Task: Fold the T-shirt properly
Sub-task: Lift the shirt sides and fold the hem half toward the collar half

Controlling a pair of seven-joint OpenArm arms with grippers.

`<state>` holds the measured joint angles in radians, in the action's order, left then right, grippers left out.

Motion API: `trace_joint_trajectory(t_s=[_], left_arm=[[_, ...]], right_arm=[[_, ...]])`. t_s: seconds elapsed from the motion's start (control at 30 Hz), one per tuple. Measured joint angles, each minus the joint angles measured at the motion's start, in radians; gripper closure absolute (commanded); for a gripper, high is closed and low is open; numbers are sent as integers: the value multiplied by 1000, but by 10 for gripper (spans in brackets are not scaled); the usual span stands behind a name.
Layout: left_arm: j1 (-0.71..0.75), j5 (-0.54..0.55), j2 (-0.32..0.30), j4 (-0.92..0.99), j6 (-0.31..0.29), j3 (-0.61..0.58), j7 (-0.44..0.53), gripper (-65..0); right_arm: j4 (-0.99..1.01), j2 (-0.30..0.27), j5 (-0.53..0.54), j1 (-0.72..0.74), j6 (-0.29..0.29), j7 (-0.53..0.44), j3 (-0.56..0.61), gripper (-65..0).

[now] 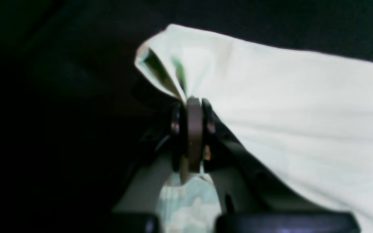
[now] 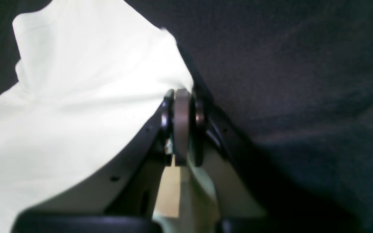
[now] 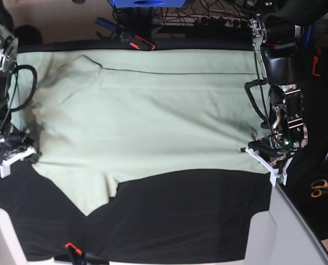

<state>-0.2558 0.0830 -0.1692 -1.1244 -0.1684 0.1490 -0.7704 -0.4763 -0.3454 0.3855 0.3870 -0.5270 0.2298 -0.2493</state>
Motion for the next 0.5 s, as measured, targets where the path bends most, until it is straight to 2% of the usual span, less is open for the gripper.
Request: trace_joint_trajectory(t_s=[0.33,0.5], left_arm=[[120,-2,3,-145,0,0,-2,0],[182,-3,5,-214,0,-1,0,0]], right_arm=[[-200,19,1,-131,3,35,-2,0],[-312,16,80,-200,4,89,-2,0]])
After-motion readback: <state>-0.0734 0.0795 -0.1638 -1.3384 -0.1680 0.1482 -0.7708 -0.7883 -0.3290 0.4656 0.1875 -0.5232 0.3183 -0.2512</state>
